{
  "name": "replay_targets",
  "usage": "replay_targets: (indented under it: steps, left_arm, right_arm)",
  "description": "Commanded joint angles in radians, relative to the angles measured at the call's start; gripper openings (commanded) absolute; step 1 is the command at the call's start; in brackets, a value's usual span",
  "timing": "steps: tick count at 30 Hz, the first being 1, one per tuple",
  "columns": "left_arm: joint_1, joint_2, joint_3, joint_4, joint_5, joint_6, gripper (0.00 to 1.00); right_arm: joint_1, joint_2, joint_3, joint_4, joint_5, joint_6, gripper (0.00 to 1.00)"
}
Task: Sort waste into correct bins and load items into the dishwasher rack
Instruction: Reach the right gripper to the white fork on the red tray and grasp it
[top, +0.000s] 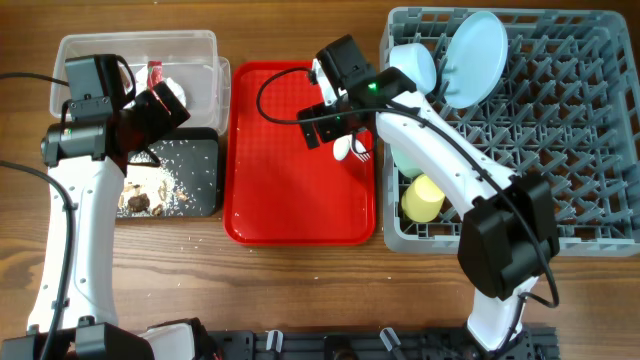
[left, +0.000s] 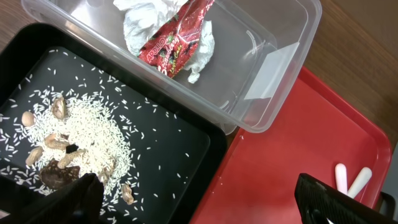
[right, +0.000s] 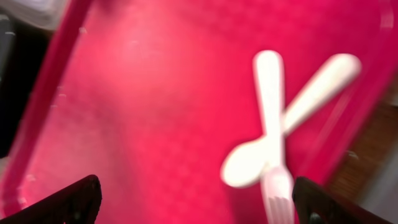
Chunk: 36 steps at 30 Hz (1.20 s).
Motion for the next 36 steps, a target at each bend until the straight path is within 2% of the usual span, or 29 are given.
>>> replay_targets:
  steps: [1,3,4,5,6,10,21,31,33,36]
  left_arm:
    - [0.004,0.006,0.002,0.002,-0.011,0.005,1.0]
    - [0.004,0.006,0.002,0.002,-0.01,0.005,1.0]
    - [0.004,0.006,0.002,0.002,-0.01,0.005,1.0]
    - [0.004,0.006,0.002,0.002,-0.01,0.005,1.0]
    - [0.004,0.006,0.002,0.002,-0.01,0.005,1.0]
    - [0.004,0.006,0.002,0.002,-0.01,0.005,1.0]
    - [0.004,0.006,0.002,0.002,-0.01,0.005,1.0]
    - [0.004,0.006,0.002,0.002,-0.01,0.006,1.0]
    - [0.004,0.006,0.002,0.002,-0.01,0.005,1.0]
    - [0.004,0.006,0.002,0.002,-0.01,0.005,1.0]
  right_arm:
    - [0.001,0.02,0.025,0.053,-0.119,0.021,1.0]
    - [0.001,0.02,0.01,0.13,-0.103,0.027,0.99]
    - [0.001,0.02,0.008,0.144,-0.075,0.051,0.94]
    - [0.0,0.02,0.002,0.154,-0.019,0.11,0.91]
    - [-0.006,0.02,-0.011,0.151,0.117,0.252,0.86]
    - [-0.011,0.022,-0.06,0.159,0.242,0.393,0.84]
    - [-0.013,0.149,-0.112,0.228,0.261,0.443,0.73]
    - [-0.014,0.216,-0.112,0.224,0.278,0.519,0.71]
    - [-0.014,0.225,-0.112,0.224,0.227,0.519,0.66]
    - [-0.014,0.232,-0.112,0.217,0.163,0.519,0.47]
